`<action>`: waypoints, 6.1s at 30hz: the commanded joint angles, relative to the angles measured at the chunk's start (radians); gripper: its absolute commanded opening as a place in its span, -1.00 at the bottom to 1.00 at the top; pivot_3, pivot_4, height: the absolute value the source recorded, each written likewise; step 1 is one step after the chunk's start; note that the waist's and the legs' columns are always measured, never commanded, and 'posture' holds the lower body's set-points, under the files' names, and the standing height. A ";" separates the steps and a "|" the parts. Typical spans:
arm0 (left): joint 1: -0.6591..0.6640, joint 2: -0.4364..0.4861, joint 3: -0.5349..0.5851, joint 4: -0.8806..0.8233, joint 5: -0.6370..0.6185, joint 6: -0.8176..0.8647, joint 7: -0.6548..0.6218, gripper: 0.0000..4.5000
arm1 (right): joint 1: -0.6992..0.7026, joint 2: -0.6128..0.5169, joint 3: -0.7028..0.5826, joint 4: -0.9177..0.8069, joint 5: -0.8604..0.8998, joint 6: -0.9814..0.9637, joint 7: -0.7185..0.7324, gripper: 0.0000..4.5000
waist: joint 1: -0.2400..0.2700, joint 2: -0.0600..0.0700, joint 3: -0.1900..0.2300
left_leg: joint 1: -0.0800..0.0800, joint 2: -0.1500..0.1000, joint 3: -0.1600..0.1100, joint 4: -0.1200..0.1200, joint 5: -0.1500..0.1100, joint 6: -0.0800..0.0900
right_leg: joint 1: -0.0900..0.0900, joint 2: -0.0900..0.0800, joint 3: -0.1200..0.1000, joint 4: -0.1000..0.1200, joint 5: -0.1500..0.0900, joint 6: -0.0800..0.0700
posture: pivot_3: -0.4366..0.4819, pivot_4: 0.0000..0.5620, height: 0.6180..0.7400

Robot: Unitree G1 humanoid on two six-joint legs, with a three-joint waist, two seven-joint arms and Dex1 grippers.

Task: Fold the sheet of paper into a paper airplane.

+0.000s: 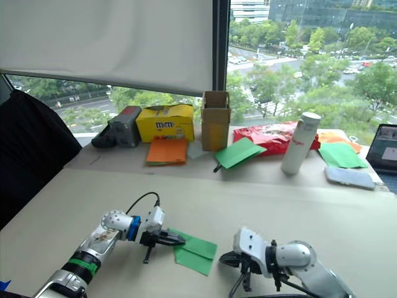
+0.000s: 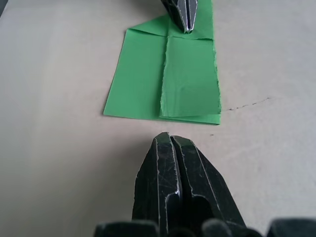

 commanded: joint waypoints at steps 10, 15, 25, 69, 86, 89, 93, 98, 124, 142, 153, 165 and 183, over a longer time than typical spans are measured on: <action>0.071 0.016 -0.017 -0.099 0.019 0.051 0.017 -1.00 | -0.170 0.155 0.206 0.155 -0.153 0.029 -0.069 -0.99 | 0.004 0.000 0.000 | 0.000 0.000 -0.001 0.000 0.000 0.000 | -0.003 0.000 -0.001 -0.001 0.001 -0.002 | -0.05 -0.47 -0.37; 0.125 0.006 -0.026 -0.170 0.005 0.074 0.022 -1.00 | -0.169 0.176 0.239 0.228 -0.198 0.005 -0.071 -0.99 | -0.005 0.000 0.000 | 0.001 0.000 0.000 0.000 0.000 0.000 | 0.000 0.000 -0.001 0.000 0.001 -0.002 | -0.05 -0.47 -0.37; 0.147 0.028 0.085 -0.083 -0.083 0.163 0.054 -1.00 | -0.166 0.179 0.226 0.222 -0.191 0.004 -0.064 -0.99 | -0.017 0.001 -0.001 | 0.002 0.001 0.000 0.000 0.000 0.000 | 0.000 0.000 -0.001 0.004 0.000 -0.001 | -0.05 -0.47 -0.37; 0.287 0.272 0.215 -0.601 -0.251 0.482 0.154 0.55 | -0.068 0.268 -0.221 -0.002 0.566 0.789 -0.250 -0.06 | -0.018 0.001 0.011 | 0.000 0.002 -0.004 -0.004 0.001 -0.002 | -0.001 -0.006 0.001 -0.001 0.001 -0.003 | -0.05 -0.47 -0.37; 0.281 0.272 0.240 -0.558 -0.268 0.482 0.168 0.55 | -0.278 0.210 -0.273 0.020 0.563 0.658 -0.161 -0.99 | -0.020 0.001 0.013 | 0.001 0.002 -0.003 -0.004 0.001 -0.002 | -0.002 -0.003 0.000 -0.001 0.002 -0.002 | -0.05 -0.47 -0.37; 0.273 0.271 0.246 -0.545 -0.268 0.479 0.164 0.55 | -0.392 0.141 -0.223 0.010 0.409 0.464 -0.116 -0.99 | -0.019 0.002 0.013 | 0.002 0.002 -0.004 -0.004 0.001 -0.002 | -0.003 -0.003 0.000 -0.001 0.002 -0.002 | -0.05 -0.47 -0.37; 0.260 0.265 0.248 -0.529 -0.270 0.481 0.165 0.55 | -0.443 -0.007 -0.040 0.082 0.012 -0.078 0.014 -0.99 | -0.013 0.002 0.012 | 0.002 0.002 -0.004 -0.004 0.001 -0.002 | -0.004 -0.002 -0.001 -0.002 0.002 -0.002 | -0.05 -0.47 -0.37; 0.253 0.261 0.251 -0.527 -0.280 0.491 0.161 0.55 | -0.340 -0.053 0.065 0.238 -0.289 -0.697 -0.014 -0.99 | -0.008 0.001 0.012 | 0.001 0.002 -0.003 -0.005 0.001 -0.002 | -0.003 -0.002 -0.001 -0.005 0.002 -0.002 | -0.05 -0.47 -0.37; 0.093 0.174 0.281 -0.582 -0.484 0.726 0.225 0.17 | 0.054 -0.217 -0.174 -0.080 0.020 -0.344 -0.007 0.35 | 0.000 -0.005 0.016 | 0.001 0.002 -0.001 -0.001 0.001 -0.002 | -0.001 -0.002 0.001 0.002 0.001 -0.003 | -0.05 -0.47 -0.37; 0.149 0.111 -0.046 -0.432 -0.081 0.476 0.256 -1.00 | 0.150 -0.157 -0.169 -0.173 -0.070 -0.180 -0.101 -0.99 | 0.006 -0.003 0.015 | 0.000 0.002 0.000 -0.002 0.001 -0.002 | -0.001 -0.001 0.001 0.000 0.001 -0.003 | -0.05 -0.47 -0.37; 0.222 0.088 -0.086 -0.418 -0.009 0.389 0.285 -1.00 | 0.072 -0.041 -0.102 -0.179 0.030 -0.041 -0.107 -0.99 | 0.006 0.001 0.009 | 0.001 0.001 0.001 -0.002 0.001 -0.002 | 0.000 0.000 0.001 0.000 0.001 -0.003 | -0.05 -0.47 -0.37; 0.267 0.103 -0.041 -0.518 -0.051 0.470 0.311 -1.00 | -0.077 0.148 0.135 0.040 -0.065 0.147 -0.149 -0.99 | 0.003 0.002 0.007 | 0.001 0.001 0.001 -0.002 0.001 -0.002 | -0.001 0.000 0.001 0.000 0.001 -0.003 | -0.05 -0.47 -0.37; 0.447 0.045 0.057 -0.632 -0.142 0.635 0.498 -1.00 | -0.077 0.134 0.119 0.062 -0.063 0.174 -0.143 -0.99 | -0.003 0.002 0.005 | 0.002 0.001 0.000 -0.002 0.001 -0.002 | 0.000 -0.001 0.001 0.002 0.001 -0.003 | -0.05 -0.47 -0.37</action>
